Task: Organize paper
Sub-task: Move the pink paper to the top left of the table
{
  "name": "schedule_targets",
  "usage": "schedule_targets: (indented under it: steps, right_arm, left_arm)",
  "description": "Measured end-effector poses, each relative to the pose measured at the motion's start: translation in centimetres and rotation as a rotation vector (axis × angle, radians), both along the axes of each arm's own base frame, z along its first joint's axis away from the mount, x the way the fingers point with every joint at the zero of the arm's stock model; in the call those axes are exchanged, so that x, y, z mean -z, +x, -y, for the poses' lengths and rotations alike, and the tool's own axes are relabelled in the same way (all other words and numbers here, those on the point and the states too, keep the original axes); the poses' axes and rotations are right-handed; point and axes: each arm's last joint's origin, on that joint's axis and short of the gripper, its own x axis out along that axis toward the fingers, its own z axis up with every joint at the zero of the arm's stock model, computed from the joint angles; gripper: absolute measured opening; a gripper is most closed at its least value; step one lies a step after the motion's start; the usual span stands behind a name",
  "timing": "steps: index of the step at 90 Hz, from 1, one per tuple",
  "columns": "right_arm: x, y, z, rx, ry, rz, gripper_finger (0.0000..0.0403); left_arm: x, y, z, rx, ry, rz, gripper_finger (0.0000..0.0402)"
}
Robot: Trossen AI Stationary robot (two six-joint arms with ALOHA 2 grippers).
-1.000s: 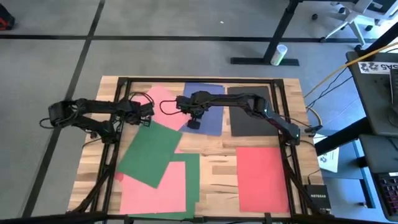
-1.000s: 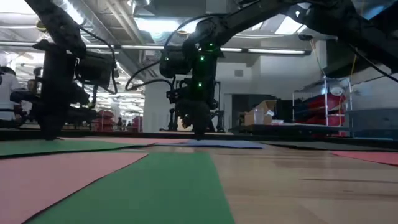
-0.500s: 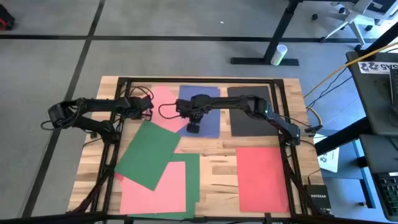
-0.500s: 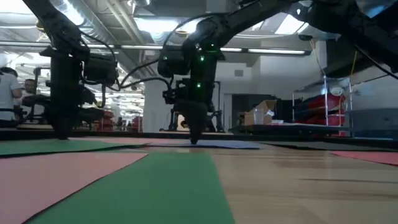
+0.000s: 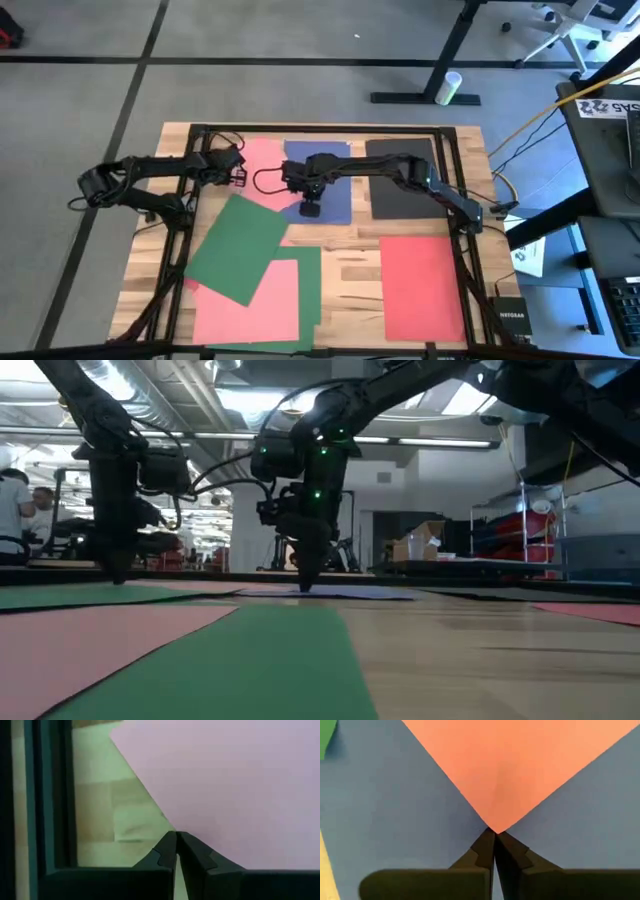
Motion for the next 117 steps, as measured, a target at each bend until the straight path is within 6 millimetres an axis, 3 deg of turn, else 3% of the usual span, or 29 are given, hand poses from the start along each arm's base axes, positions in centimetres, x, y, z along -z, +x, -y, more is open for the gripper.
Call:
schedule_targets:
  steps: [28,45,57,73,92,117]
  right_arm:
    - [0.0,0.0,0.0,-0.001,0.003,-0.003,0.0000]
    - [0.1,0.0,0.0,-0.008,0.003,-0.004,0.0000]
    - [0.1,0.0,0.0,-0.020,0.001,-0.006,0.0000]
    - [0.1,-0.1,0.0,-0.026,0.000,-0.011,0.0000]
    - [0.0,-0.5,-0.1,-0.028,0.003,-0.057,0.0000]
    - [-0.9,-1.1,-0.7,-0.055,-0.021,-0.091,0.0000]
  left_arm:
    - [-0.7,0.3,-2.2,0.027,0.128,0.081,0.0000]
    - [-2.2,1.2,-2.7,0.076,0.126,0.142,0.0000]
    - [-3.9,2.5,-1.8,0.171,0.108,0.291,0.0000]
    - [-5.6,4.2,1.2,0.370,0.053,0.454,0.0000]
    - [-3.8,4.7,4.1,0.414,-0.027,0.404,0.0000]
    - [-0.8,3.3,5.9,0.383,-0.093,0.325,0.0000]
